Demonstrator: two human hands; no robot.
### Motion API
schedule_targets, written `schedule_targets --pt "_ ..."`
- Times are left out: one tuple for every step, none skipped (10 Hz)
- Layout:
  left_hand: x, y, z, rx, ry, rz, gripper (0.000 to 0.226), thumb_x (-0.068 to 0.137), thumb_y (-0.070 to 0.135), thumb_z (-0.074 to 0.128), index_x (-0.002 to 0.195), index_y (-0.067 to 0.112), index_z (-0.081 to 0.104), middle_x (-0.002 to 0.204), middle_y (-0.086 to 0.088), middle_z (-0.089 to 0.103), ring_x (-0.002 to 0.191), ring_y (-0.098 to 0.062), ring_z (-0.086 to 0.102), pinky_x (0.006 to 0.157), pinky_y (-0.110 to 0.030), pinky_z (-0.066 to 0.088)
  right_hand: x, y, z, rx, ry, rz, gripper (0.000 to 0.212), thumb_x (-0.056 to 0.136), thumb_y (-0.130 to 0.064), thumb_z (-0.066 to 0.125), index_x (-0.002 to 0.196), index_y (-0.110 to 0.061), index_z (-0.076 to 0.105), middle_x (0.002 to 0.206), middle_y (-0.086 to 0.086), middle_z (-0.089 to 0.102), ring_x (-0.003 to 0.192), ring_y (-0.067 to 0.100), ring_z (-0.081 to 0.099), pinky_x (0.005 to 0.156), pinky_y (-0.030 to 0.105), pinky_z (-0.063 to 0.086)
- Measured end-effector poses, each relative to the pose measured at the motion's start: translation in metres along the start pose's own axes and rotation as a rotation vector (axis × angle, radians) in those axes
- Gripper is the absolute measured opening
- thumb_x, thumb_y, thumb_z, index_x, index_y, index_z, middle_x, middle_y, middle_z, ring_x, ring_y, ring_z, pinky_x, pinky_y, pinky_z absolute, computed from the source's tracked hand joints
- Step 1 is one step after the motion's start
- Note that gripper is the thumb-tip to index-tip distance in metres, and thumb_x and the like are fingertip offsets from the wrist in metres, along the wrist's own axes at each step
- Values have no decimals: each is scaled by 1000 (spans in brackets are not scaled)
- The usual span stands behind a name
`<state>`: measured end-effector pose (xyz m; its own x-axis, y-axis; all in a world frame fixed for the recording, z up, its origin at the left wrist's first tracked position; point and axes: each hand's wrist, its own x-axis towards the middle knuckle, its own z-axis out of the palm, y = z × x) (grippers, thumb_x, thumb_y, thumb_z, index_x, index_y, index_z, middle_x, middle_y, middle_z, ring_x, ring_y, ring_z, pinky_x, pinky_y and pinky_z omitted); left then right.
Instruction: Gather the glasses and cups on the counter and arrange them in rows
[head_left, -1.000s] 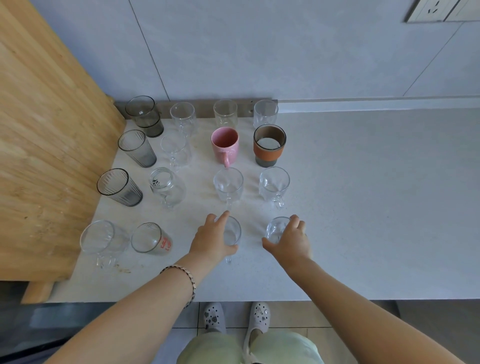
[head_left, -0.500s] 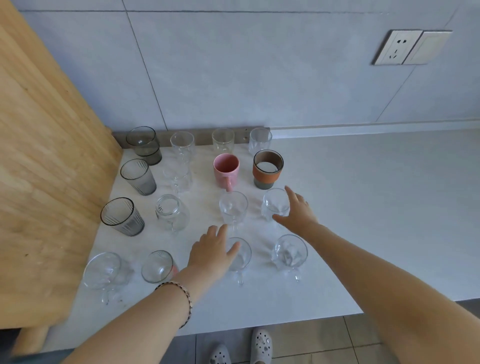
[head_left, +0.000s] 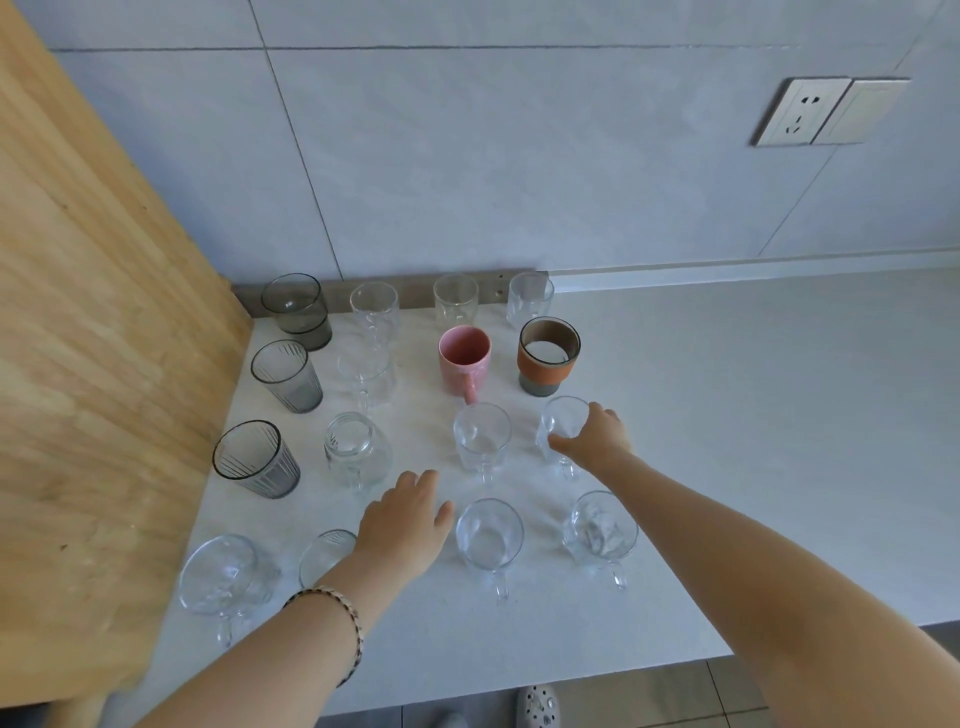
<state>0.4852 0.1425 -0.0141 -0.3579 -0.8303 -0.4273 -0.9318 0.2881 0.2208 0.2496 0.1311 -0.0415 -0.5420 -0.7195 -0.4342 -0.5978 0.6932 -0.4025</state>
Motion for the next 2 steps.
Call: schedule_targets --pt "-1 2 -2 11 -6 9 42 99 33 32 136 13 35 133 -8 45 116 -28 54 93 -36 43 -7 2 -3 -34 -36 -25 83 85 -38 63 147 -5 18 147 13 33 132 29 41 103 37 40" --pt "3 10 -7 35 -12 46 40 99 32 33 134 13 37 132 -9 46 114 -29 55 92 -37 42 -17 4 -10 -73 -16 -75 75 86 -32 62 146 -7 25 148 10 33 134 29 39 107 36 37"
